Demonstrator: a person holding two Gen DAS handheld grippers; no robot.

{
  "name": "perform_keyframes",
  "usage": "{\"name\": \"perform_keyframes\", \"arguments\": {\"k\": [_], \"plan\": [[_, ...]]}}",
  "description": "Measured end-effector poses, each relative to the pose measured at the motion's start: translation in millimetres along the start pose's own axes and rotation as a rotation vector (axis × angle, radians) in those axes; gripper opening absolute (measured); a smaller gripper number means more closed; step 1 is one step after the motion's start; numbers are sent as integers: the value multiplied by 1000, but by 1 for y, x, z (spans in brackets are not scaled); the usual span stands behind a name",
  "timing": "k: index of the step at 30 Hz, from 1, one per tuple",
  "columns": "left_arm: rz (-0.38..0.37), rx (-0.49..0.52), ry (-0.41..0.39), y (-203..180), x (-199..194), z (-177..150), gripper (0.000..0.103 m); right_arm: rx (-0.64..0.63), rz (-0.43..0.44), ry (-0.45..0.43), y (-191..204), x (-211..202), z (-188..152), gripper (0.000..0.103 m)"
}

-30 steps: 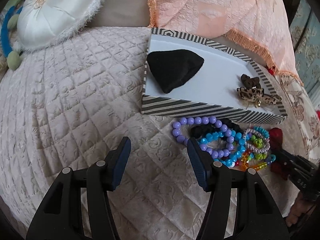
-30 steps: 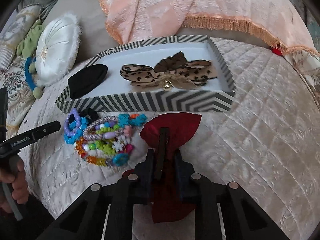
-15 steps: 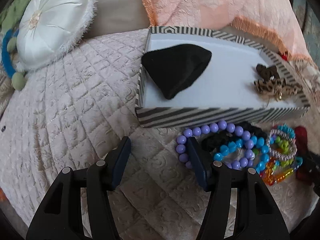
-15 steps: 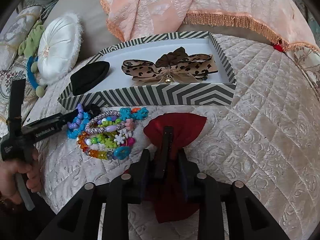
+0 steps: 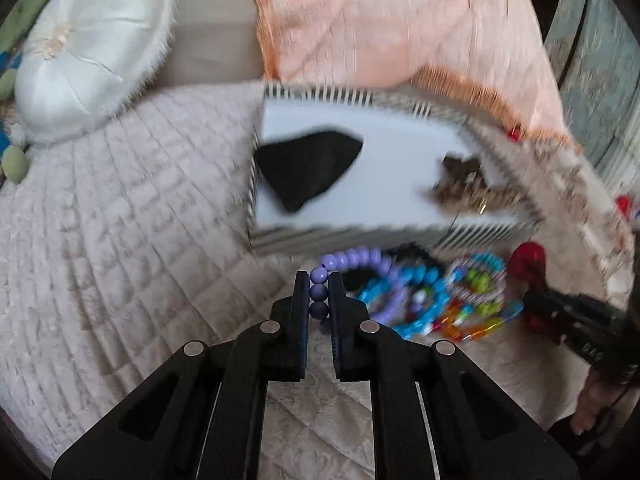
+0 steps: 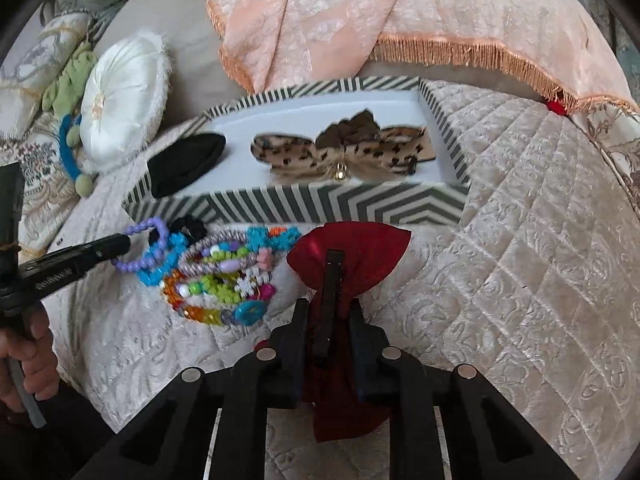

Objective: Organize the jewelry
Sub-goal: 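Carry the red bow and purple bracelet with both tools into the tray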

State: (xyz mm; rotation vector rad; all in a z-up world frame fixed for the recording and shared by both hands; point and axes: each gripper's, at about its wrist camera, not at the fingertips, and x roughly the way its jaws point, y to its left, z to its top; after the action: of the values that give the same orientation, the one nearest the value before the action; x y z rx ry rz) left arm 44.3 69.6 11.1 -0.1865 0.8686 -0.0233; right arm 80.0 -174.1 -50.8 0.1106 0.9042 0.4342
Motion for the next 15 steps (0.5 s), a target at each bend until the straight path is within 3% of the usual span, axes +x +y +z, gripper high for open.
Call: {"name": "perform_keyframes", "arguments": {"k": [8, 15], "plan": [[-19, -30, -84, 2, -31, 8, 8, 18, 35, -127, 0, -40, 7, 16], [8, 1, -104, -7, -36, 6, 8, 35, 7, -140, -1, -45, 9, 16]]}}
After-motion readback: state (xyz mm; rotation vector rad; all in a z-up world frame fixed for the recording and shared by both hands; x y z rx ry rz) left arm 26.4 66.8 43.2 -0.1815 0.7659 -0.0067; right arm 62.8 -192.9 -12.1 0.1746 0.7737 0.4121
